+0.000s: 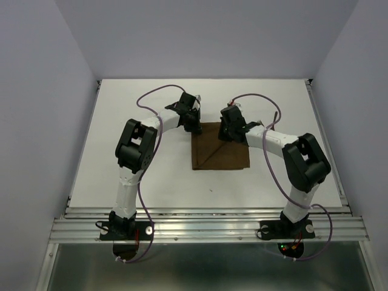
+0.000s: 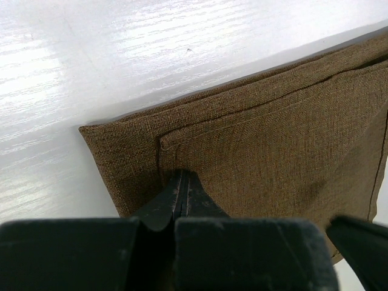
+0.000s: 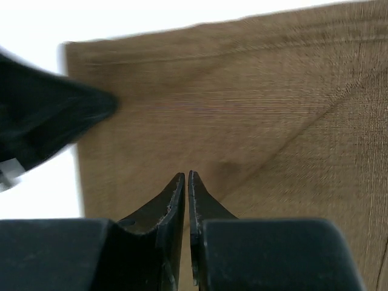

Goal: Fold the napkin into a case and place the utensils inside
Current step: Smooth out the upper triangle-folded napkin at the center of the board.

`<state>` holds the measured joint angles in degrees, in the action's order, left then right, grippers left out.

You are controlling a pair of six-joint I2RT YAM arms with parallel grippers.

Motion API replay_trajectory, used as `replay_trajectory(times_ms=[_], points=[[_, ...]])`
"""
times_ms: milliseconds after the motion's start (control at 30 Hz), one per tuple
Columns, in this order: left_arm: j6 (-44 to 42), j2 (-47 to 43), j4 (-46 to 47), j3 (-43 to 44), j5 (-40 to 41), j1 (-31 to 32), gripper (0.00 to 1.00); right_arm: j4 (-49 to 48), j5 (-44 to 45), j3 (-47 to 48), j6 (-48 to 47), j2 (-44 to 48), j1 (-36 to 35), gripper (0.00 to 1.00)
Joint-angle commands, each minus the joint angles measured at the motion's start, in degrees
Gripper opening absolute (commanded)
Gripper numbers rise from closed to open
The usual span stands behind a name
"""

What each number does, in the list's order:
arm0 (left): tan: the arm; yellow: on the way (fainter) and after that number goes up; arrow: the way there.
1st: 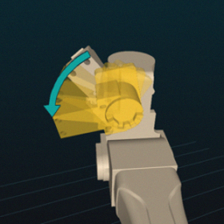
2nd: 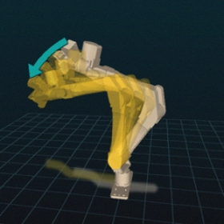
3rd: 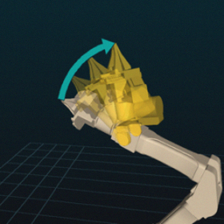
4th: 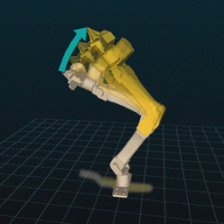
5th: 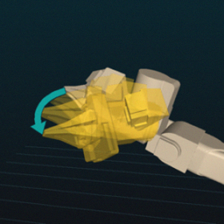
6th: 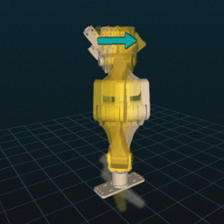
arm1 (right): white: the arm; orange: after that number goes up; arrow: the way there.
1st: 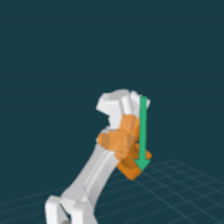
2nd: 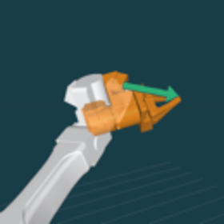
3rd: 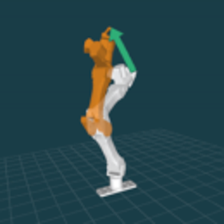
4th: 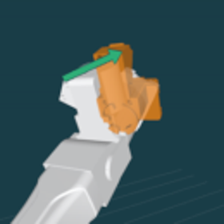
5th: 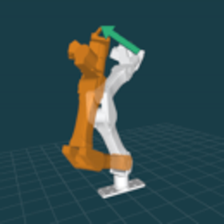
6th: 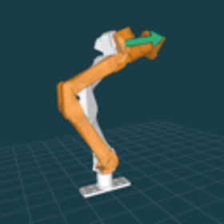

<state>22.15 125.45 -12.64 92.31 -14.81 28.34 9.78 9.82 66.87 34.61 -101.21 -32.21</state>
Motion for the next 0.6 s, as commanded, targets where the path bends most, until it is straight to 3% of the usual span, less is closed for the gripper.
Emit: replay_trajectory(times_ms=[0, 167, 300, 567], points=[[-0.71, -1.26, -1.95, -0.55, 0.13, -0.21, 0.0, 1.12, 0.47, 1.42, -2.79, -6.27, 1.0, 0.12], [-0.71, -1.43, -1.86, -0.55, -0.13, -0.21, 0.0, 3.22, -0.16, 3.35, -3.32, -9.53, 1.01, 0.1], [-0.88, -1.7, -1.51, -0.47, -0.83, -0.21, 0.0, 3.14, 3.6, 4.06, -3.93, -5.42, 1.53, 0.11], [-1.06, -1.43, -1.51, 0.15, -1.19, -0.21, 0.0, 2.88, 3.36, 8.36, -4.81, -5.92, 9.26, 0.11]])
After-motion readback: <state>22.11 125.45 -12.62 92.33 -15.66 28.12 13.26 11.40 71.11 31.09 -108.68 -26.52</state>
